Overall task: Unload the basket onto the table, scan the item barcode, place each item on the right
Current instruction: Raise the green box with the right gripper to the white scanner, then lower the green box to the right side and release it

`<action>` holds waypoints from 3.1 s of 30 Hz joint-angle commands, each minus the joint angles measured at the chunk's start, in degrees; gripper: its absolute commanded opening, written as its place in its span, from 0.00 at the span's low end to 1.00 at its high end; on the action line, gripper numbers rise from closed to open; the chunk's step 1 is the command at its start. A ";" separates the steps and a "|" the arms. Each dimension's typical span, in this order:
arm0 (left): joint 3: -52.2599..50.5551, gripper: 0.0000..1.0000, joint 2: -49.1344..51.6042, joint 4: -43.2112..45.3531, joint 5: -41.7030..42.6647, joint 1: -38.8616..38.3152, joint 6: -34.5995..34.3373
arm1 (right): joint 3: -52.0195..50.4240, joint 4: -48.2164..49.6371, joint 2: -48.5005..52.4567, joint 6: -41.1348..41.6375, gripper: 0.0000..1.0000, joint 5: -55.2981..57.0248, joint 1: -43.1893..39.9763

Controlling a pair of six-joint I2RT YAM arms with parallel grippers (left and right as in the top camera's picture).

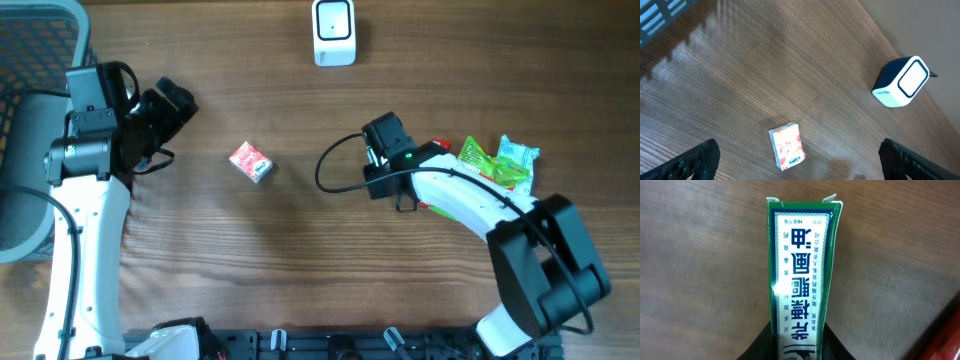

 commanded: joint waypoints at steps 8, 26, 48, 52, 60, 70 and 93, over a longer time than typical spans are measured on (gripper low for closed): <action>0.04 1.00 -0.57 0.11 -0.50 0.11 0.44 | 21.81 -21.40 -13.97 -4.28 0.04 -23.74 -2.67; 0.04 1.00 -0.57 0.09 -0.50 0.11 0.44 | 57.64 -12.02 19.47 6.82 0.04 -66.64 -15.26; 0.04 1.00 -0.57 0.11 -0.50 0.11 0.44 | 57.57 43.08 48.85 42.03 0.05 -67.82 -18.36; 0.04 1.00 -0.57 0.11 -0.50 0.11 0.44 | 57.57 43.06 48.85 42.12 0.06 -66.55 -18.38; 0.04 1.00 -0.57 0.11 -0.50 0.11 0.44 | 57.57 45.55 45.13 42.29 0.04 -68.35 -18.53; 0.04 1.00 -0.57 0.11 -0.50 0.11 0.44 | 57.57 -9.60 14.21 8.61 0.04 -51.84 -18.43; 0.04 1.00 -0.57 0.11 -0.50 0.11 0.44 | 21.94 -40.30 -3.80 2.23 0.07 -7.04 -18.43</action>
